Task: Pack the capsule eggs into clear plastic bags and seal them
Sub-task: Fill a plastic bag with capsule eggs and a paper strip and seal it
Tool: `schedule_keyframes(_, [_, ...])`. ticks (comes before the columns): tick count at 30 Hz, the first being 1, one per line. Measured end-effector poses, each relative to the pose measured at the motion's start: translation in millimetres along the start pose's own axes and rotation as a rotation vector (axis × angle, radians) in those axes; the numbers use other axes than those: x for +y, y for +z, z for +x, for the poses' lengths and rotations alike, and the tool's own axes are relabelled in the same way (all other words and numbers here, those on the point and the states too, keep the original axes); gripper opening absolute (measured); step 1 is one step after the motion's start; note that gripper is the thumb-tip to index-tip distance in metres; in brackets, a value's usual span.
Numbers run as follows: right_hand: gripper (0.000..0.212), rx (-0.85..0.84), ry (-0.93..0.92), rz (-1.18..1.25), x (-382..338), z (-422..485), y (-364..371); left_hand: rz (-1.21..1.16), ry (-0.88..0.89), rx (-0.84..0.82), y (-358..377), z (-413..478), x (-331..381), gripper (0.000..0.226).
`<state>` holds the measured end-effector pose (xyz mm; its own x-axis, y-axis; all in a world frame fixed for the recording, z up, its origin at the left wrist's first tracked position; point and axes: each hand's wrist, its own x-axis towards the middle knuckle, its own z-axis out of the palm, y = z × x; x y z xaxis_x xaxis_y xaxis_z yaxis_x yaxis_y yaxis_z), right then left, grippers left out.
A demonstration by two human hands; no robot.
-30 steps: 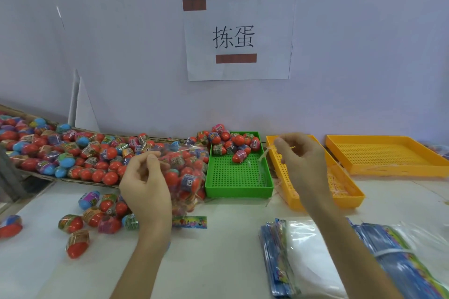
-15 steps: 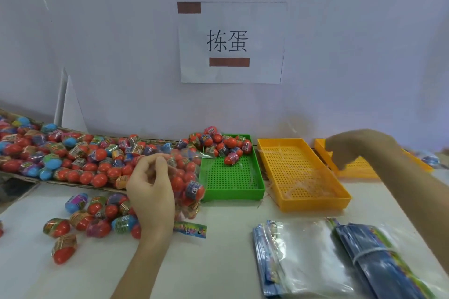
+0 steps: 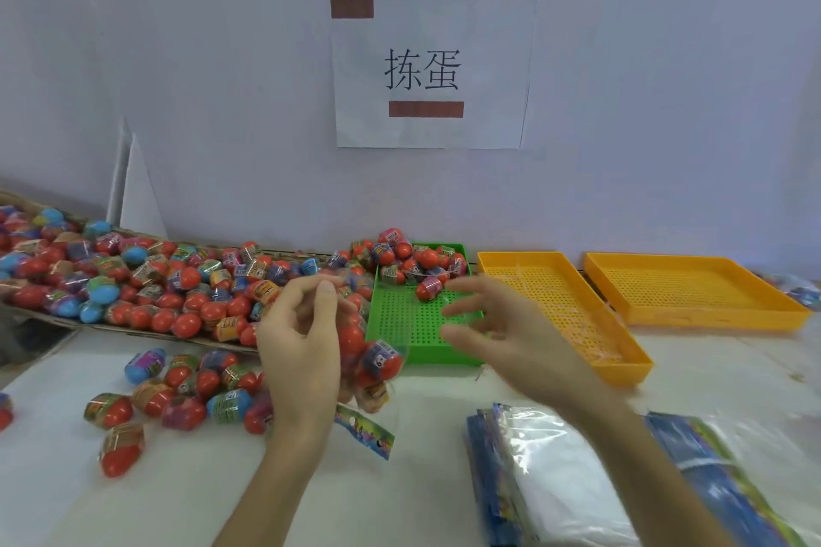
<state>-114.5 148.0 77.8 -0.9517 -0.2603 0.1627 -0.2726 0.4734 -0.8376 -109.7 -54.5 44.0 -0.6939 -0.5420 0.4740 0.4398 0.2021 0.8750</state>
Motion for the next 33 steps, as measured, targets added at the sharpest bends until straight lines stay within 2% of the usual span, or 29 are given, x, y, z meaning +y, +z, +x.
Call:
schedule_keyframes(2, [0.054,-0.029,0.060,0.096,0.3,-1.5,25.9,0.003,-0.004,0.003,0.9,-1.1,0.9,0.023])
schedule_keyframes(5, [0.060,0.048,0.083,0.220,6.6,-3.0,46.7,0.028,0.006,0.001,3.8,-3.5,3.2,0.026])
schedule_keyframes(7, [0.050,0.120,0.068,0.284,8.5,-6.4,53.1,0.028,0.022,-0.018,5.1,-4.7,4.4,0.026])
schedule_keyframes(10, [0.012,0.234,0.045,0.337,9.4,-7.8,54.1,-0.002,0.022,-0.081,5.4,-6.8,3.7,0.018])
schedule_keyframes(12, [0.011,0.283,0.035,0.375,8.7,-9.4,50.2,-0.052,-0.022,-0.136,5.6,-7.3,4.5,0.012])
schedule_keyframes(14, [0.015,0.320,0.027,0.436,9.3,-10.4,44.1,-0.132,-0.109,-0.233,5.9,-6.6,5.6,0.011])
schedule_keyframes(17, [0.018,0.337,0.029,0.502,12.1,-10.5,35.8,-0.165,-0.279,-0.446,5.1,-3.1,0.8,0.038])
schedule_keyframes(19, [0.019,0.346,0.050,0.538,13.5,-9.1,31.3,-0.149,-0.348,-0.578,4.9,-3.5,-0.2,0.038])
schedule_keyframes(20, [0.020,0.354,0.061,0.550,13.5,-9.2,30.0,-0.139,-0.347,-0.603,5.7,-4.6,-0.3,0.031])
schedule_keyframes(23, [0.021,0.379,0.071,0.571,13.5,-9.0,29.7,-0.128,-0.304,-0.536,7.9,-7.4,2.6,0.005])
schedule_keyframes(26, [0.020,0.399,0.053,0.577,15.0,-8.6,30.8,-0.139,-0.305,-0.480,8.6,-8.1,1.7,0.014])
schedule_keyframes(29, [0.017,0.398,0.026,0.575,15.7,-8.8,30.3,-0.199,-0.388,-0.499,10.3,-8.8,0.6,0.037])
schedule_keyframes(33, [0.014,0.430,0.021,0.570,17.2,-9.3,28.9,-0.264,-0.469,-0.434,13.2,-10.1,-1.4,0.034])
